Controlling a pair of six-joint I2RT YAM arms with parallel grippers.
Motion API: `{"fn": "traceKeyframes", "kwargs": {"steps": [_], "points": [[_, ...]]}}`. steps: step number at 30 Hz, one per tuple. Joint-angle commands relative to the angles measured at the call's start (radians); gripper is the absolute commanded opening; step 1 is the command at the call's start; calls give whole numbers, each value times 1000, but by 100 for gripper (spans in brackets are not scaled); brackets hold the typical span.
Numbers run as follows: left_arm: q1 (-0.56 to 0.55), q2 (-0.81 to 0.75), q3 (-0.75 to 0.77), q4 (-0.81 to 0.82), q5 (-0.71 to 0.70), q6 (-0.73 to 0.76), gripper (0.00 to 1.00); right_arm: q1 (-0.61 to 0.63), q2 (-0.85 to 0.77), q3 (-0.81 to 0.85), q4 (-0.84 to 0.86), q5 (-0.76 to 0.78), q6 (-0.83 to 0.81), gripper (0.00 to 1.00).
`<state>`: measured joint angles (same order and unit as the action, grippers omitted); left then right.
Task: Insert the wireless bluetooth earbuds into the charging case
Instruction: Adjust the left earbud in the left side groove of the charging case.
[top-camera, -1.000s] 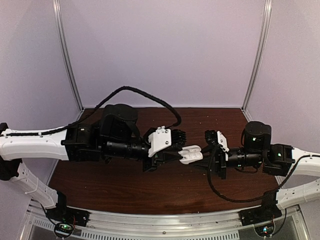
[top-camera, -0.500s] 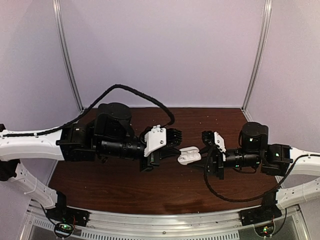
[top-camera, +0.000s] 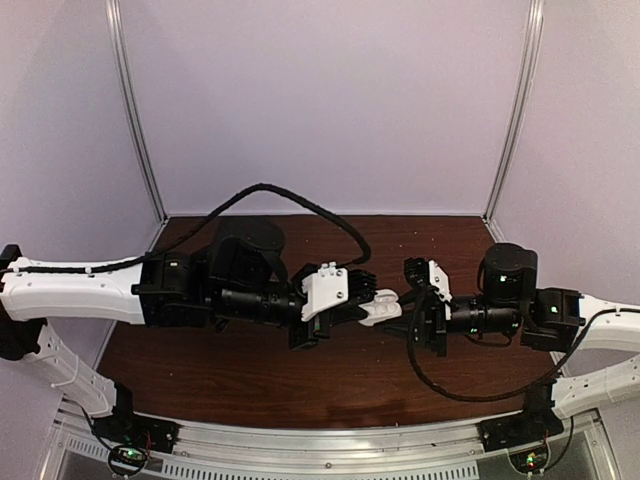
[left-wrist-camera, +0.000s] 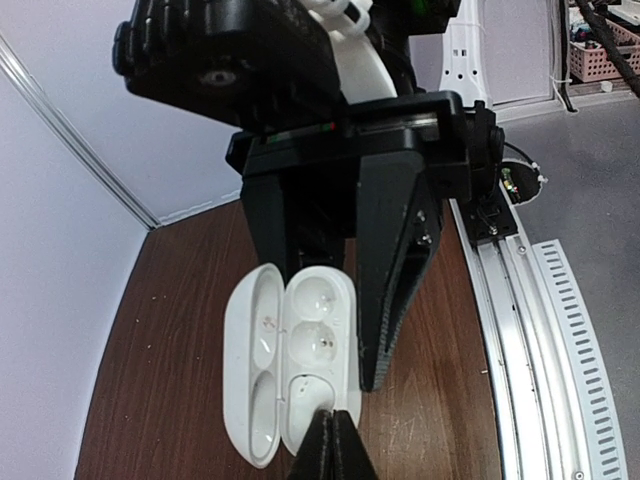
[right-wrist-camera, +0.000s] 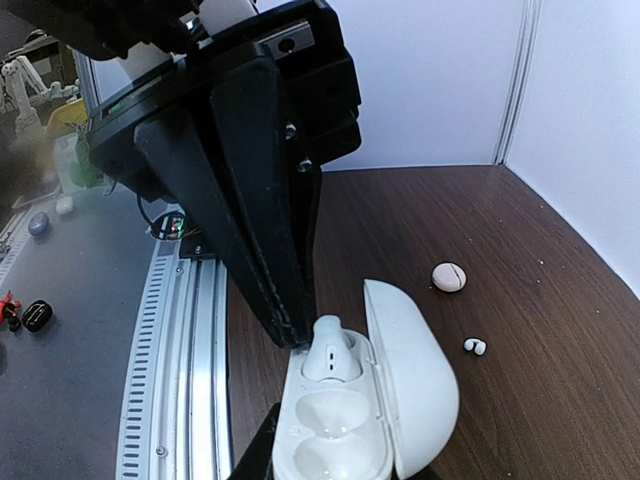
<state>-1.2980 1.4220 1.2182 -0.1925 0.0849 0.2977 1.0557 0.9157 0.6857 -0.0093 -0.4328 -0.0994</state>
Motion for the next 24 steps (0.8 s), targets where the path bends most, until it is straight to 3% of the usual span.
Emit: {"fn": "traceKeyframes", "kwargs": {"steps": [1,24], "points": [[-5,20,30,24,-36,8,5,5,-3,12,34,-13,11,0],[1,75,65,-32,33,-18,4,34,-48,24,6,-68,-54,0]]}}
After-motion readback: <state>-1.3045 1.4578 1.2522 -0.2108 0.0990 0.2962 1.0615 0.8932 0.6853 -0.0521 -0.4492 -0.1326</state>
